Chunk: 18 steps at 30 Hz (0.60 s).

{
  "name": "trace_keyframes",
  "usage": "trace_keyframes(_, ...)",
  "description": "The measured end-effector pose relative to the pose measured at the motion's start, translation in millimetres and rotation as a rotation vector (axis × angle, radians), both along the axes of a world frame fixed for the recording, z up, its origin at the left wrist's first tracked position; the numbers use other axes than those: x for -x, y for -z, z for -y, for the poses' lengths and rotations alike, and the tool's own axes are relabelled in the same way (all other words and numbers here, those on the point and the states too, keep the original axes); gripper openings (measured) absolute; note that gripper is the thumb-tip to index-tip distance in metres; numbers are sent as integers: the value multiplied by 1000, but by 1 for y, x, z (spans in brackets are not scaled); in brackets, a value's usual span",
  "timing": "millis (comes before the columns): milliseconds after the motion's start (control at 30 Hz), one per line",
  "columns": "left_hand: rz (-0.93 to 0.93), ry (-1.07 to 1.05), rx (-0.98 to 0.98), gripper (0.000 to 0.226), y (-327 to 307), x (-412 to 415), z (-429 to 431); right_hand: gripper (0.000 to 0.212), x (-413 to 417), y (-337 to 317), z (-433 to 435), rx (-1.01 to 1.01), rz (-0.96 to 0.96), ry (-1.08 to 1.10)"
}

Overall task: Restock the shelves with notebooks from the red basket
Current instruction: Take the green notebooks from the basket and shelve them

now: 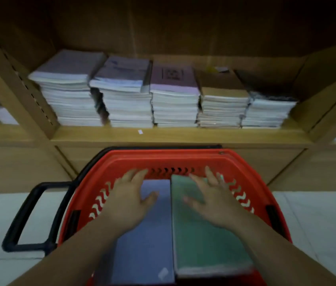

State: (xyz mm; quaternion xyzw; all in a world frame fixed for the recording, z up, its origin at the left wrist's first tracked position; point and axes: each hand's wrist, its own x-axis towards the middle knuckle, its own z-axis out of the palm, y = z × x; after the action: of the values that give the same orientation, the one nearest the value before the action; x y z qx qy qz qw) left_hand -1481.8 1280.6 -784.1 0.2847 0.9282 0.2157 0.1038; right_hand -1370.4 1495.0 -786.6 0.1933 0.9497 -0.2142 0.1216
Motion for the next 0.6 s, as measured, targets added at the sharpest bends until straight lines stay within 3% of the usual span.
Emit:
trace_keyframes(67, 172, 13, 4, 74, 19, -20, -10, 88, -13, 27, -11, 37, 151, 87)
trace_keyframes(133, 309, 10, -25, 64, 33, -38, -28, 92, -21, 42, -20, 88, 179, 184)
trace_keyframes(367, 329, 90, 71, 68, 51, -81, -63, 76, -35, 62, -38, 145, 107, 371)
trace_keyframes(500, 489, 0, -99, 59, 43, -88, -58, 66, -37, 50, -42, 218, 174, 342)
trace_keyframes(600, 700, -168, -380, 46, 46, -84, -55, 49, -42, 49, -42, 354, 73, 430)
